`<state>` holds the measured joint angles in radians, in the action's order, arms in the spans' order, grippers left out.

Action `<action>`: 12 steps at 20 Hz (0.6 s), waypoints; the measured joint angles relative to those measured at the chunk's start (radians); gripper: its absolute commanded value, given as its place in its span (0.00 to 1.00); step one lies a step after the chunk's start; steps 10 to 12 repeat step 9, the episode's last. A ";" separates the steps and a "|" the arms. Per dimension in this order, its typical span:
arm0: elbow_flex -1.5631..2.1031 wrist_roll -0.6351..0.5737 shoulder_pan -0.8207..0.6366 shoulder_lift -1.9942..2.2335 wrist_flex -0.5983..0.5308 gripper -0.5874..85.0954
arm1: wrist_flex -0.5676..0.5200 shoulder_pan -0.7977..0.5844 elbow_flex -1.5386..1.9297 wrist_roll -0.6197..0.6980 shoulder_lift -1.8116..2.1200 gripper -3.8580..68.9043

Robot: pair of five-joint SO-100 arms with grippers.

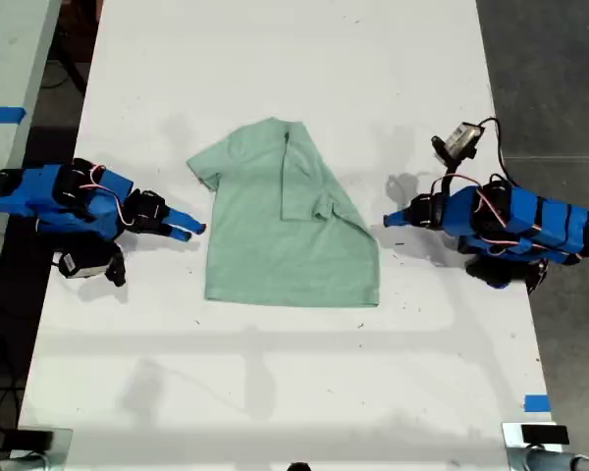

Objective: Fold t shirt

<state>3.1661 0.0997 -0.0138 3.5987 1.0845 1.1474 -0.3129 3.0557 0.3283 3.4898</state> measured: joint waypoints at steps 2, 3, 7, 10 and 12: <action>0.000 0.003 -0.015 0.000 0.000 0.01 | 0.000 0.000 0.000 0.000 0.000 0.07; 0.002 0.003 -0.014 0.000 0.000 0.01 | 0.000 0.000 0.000 0.000 0.000 0.07; 0.023 0.002 -0.012 0.000 -0.020 0.01 | 0.000 0.000 0.000 0.000 0.000 0.07; 0.041 -0.017 -0.054 0.000 -0.020 0.01 | 0.000 0.000 0.000 0.000 0.000 0.07; 0.041 -0.017 -0.054 0.000 -0.020 0.01 | 0.000 0.000 0.000 0.000 0.000 0.07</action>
